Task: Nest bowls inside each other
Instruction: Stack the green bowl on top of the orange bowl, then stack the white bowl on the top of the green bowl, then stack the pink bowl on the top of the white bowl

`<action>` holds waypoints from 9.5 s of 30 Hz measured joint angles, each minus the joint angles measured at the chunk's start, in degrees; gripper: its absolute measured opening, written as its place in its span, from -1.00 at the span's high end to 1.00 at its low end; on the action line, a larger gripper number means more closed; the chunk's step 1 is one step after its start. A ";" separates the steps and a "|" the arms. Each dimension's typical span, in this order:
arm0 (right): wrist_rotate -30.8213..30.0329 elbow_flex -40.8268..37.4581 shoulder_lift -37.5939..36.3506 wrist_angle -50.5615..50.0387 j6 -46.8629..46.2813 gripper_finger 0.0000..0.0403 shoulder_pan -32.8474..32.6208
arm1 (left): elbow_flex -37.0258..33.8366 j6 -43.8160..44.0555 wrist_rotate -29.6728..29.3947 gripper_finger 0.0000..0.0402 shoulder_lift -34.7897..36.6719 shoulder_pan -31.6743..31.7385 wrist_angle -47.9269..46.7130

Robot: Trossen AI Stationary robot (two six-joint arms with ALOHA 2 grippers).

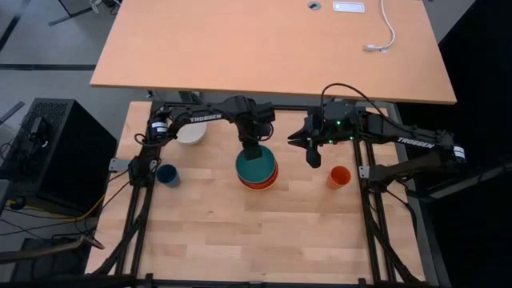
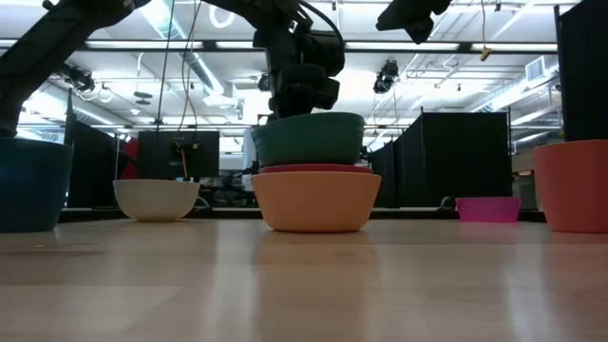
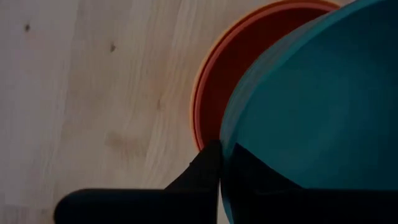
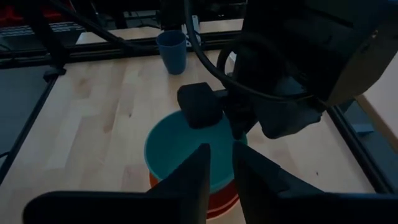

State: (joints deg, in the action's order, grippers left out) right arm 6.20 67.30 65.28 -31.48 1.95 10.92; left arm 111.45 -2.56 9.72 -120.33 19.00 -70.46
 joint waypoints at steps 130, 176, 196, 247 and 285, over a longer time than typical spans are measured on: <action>-14.97 -0.01 -3.45 0.56 1.64 0.71 -3.45 | -43.88 9.20 -14.77 1.00 36.95 4.10 7.10; -14.96 -10.46 -22.88 6.41 -0.97 0.83 -5.04 | 5.80 -1.01 -22.62 1.00 1.50 -28.68 -7.02; -14.86 -10.46 -22.86 5.96 -0.16 0.76 -5.05 | 6.37 -3.22 -21.92 1.00 -0.49 -28.78 -3.20; -14.58 -10.44 -20.90 5.04 -0.40 0.70 -5.03 | -0.28 -0.23 -22.09 0.62 2.98 -26.82 -3.00; -33.31 -25.39 -20.93 -9.00 -4.58 0.69 17.21 | -42.60 8.76 -33.22 0.59 50.26 -24.51 29.33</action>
State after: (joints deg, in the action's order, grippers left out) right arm -27.11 41.91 44.34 -40.48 -2.63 28.13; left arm 68.85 6.20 -23.50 -70.07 -5.51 -41.13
